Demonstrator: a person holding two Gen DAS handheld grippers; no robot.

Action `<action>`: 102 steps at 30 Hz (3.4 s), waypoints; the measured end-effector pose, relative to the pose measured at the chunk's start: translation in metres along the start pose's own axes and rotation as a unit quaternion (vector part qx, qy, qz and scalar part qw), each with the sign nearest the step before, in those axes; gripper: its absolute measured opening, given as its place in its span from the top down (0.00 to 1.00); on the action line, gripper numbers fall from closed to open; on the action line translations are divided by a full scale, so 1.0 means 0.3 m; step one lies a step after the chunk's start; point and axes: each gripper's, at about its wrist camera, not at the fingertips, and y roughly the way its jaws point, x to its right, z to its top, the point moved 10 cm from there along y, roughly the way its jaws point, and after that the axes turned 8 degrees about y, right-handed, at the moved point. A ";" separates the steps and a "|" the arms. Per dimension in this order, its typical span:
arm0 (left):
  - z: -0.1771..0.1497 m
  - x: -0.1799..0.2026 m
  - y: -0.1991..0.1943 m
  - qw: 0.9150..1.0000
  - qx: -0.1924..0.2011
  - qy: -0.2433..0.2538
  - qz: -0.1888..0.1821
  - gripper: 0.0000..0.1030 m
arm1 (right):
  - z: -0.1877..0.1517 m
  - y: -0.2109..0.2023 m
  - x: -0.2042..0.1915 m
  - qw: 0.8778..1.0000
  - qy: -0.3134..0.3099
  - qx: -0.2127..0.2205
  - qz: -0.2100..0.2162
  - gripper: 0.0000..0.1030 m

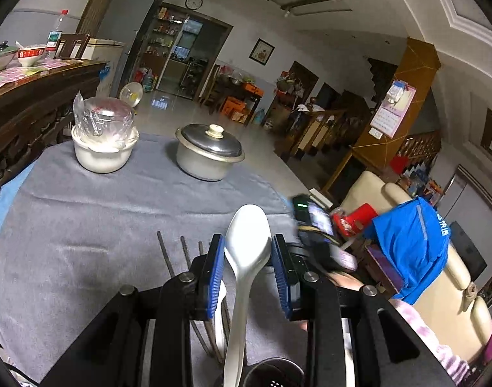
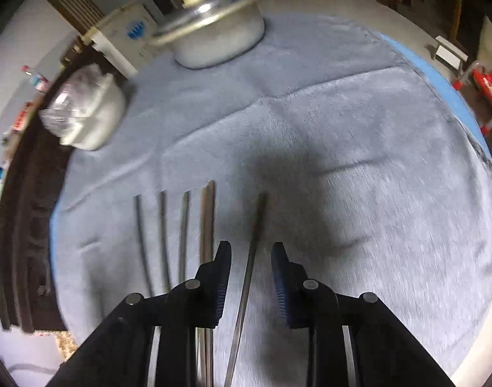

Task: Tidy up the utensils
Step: 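Lift the spoon with the left tool while the right tool lifts the chopstick above the cup, then lower the spoon into the grey cup and open the left tool while the right tool drops its chopstick in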

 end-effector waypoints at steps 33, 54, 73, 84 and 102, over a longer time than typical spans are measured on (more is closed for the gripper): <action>-0.141 0.094 -0.015 0.994 0.076 -0.082 -0.012 0.70 | -0.173 -0.780 0.034 0.928 -0.045 0.351 0.119 0.94; -0.245 0.023 -0.044 0.989 0.115 -0.092 0.029 0.70 | -0.418 -1.232 -0.180 0.876 -0.134 0.420 0.194 0.94; -0.296 0.044 -0.060 0.991 0.102 -0.039 0.075 0.70 | -0.570 -0.931 -0.176 0.918 -0.151 0.335 0.147 0.94; -0.315 0.065 -0.070 0.990 0.064 0.002 0.126 0.70 | -0.578 -0.832 -0.037 0.946 -0.081 0.269 0.164 0.94; -0.292 0.144 -0.142 0.982 0.047 0.065 0.172 0.37 | -0.603 -0.804 0.046 0.952 -0.035 0.247 0.178 0.64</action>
